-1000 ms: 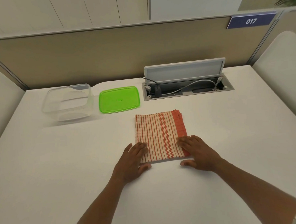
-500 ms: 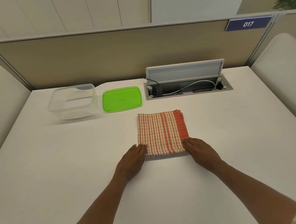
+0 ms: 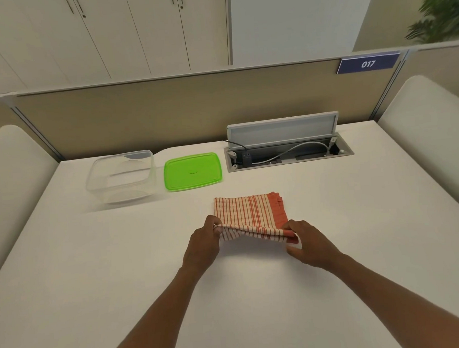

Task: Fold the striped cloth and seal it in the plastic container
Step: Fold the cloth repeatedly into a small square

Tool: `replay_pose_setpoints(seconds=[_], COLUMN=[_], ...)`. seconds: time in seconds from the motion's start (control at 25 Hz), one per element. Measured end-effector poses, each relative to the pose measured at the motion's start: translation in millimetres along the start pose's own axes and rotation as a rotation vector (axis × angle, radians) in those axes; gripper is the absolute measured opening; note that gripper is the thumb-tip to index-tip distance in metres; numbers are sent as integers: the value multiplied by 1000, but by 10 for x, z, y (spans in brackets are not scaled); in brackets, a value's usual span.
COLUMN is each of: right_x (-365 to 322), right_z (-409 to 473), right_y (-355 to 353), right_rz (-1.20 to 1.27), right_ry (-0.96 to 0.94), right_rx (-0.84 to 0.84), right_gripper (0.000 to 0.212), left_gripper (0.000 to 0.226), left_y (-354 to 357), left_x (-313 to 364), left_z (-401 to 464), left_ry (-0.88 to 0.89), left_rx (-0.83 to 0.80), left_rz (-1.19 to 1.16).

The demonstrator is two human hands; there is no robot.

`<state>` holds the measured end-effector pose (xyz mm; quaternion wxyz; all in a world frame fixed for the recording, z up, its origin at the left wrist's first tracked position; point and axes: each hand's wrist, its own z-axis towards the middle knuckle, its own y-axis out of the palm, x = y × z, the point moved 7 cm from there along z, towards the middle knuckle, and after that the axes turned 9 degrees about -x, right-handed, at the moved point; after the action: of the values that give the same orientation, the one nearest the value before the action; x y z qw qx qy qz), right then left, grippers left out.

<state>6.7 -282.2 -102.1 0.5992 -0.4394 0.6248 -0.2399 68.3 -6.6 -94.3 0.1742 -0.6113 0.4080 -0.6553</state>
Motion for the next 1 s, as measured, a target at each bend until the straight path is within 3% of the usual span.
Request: replay_pose_setpoints(seconds=[0.08, 0.2, 0.36, 0.48, 0.6, 0.76, 1.0], right_x=[-12, -40, 18, 71, 171, 321, 481], right_z=[7, 84, 287, 451, 594, 736, 843], right_y=[58, 42, -140, -236, -260, -284, -247], right_rz=[-39, 8, 314, 377, 389, 421, 432], right_ry=[3, 6, 102, 188, 267, 351, 491], right_rx=[20, 87, 177, 250, 267, 294, 322], right_gripper=[33, 13, 21, 11, 3, 17, 25], left_gripper=[10, 8, 15, 34, 33, 18, 24], left_y=[-20, -86, -166, -60, 36, -58, -2], left_x=[-6, -55, -124, -222, -336, -350, -315], left_z=[46, 132, 273, 358, 470, 707, 899], left_ry=[2, -3, 3, -60, -108, -156, -217], left_rx=[-5, 19, 92, -22, -88, 4, 56], left_rz=[-10, -50, -212, -378, -427, -352, -111])
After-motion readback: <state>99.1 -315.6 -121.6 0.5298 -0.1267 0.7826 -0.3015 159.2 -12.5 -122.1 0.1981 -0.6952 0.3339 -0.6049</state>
